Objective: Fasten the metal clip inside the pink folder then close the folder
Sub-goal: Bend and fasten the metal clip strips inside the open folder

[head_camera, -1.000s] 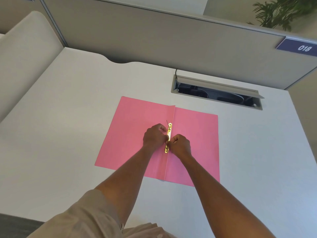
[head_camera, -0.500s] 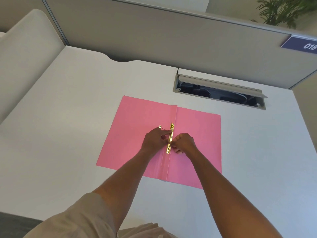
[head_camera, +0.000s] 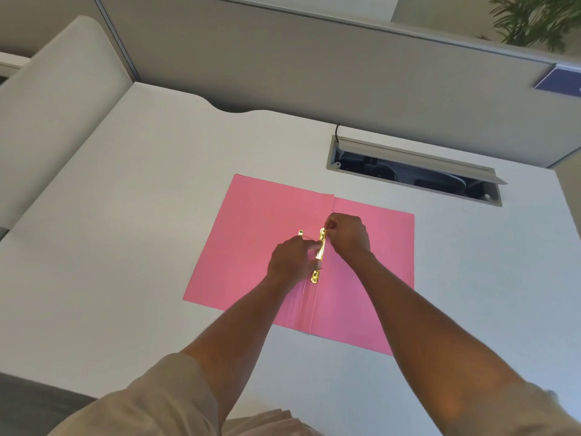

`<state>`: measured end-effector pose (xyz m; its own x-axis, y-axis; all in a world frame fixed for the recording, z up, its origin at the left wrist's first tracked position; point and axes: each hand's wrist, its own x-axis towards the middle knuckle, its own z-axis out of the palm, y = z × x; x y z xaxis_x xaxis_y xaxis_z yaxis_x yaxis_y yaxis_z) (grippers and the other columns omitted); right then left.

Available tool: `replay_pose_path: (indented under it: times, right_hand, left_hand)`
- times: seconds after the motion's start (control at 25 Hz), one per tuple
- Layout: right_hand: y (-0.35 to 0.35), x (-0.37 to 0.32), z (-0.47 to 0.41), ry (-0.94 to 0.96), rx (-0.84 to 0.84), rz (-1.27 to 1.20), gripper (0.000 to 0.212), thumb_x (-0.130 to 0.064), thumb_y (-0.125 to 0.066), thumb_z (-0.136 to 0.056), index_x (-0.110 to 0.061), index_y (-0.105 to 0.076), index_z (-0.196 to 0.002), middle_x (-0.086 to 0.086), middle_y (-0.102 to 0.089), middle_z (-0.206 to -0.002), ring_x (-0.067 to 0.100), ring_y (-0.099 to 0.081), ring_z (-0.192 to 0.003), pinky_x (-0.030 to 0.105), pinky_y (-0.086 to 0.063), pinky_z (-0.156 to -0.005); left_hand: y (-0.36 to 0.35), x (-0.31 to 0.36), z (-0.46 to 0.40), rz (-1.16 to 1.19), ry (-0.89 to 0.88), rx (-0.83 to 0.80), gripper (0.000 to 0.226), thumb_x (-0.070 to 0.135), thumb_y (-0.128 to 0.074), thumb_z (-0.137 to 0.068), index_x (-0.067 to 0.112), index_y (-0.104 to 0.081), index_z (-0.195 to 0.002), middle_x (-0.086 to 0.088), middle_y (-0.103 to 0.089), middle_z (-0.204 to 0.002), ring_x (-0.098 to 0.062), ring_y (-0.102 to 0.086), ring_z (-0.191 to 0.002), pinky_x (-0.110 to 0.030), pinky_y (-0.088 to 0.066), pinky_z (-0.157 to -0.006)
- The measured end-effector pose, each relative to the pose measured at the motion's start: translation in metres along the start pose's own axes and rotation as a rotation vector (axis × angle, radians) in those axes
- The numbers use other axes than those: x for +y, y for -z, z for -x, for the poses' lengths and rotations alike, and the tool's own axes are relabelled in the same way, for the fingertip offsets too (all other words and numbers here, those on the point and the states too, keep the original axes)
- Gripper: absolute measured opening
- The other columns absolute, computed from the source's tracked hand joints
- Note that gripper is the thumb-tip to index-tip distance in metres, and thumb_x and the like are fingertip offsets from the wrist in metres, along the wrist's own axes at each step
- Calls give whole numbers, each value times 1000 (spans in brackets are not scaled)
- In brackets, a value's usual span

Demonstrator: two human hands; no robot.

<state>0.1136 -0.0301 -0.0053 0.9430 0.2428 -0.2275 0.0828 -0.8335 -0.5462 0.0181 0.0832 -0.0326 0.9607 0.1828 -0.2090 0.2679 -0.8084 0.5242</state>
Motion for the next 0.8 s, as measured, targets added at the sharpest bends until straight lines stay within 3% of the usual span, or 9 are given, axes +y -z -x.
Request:
replay_pose_path:
  times: [0.12,0.32,0.56,0.8]
  right_hand:
    - [3,5,-4,32,29,117,17,-4,-59,-82,-16,-72,-83,2,-71,-79,21,-66,-71,30,-55,-65]
    - [2,4,-10,122,-2,227,3,-12,-68,-83,-14,-66,-82,3,-67,-80,23,-63,-72,33,-55,-67]
    - [1,-2,-15,211,-27,293,6,-7,-66,-82,-13,-68,-80,4,-67,-78,22,-63,-71,30,-52,-65]
    - [3,-4,-26,112,-64,194,17,-1,-66,-74,-17,-67,-71,1,-69,-76,20,-64,-72,29,-53,-65]
  left_hand:
    - [0,4,1,-46,-40,0,40,34,-68,-84,38,-66,-124,-4,-68,-102,-28,-68,-87,-35,-56,-81]
    - [-2,2,1,-58,-64,22,41,36,-69,-86,36,-65,-126,-4,-70,-106,-26,-69,-88,-36,-56,-83]
    - [-2,2,0,-71,-92,26,39,33,-71,-85,32,-67,-124,-5,-71,-106,-26,-69,-87,-38,-57,-82]
    - [-2,1,-2,-86,-99,24,38,32,-70,-86,30,-66,-124,-4,-71,-103,-26,-68,-87,-37,-56,-81]
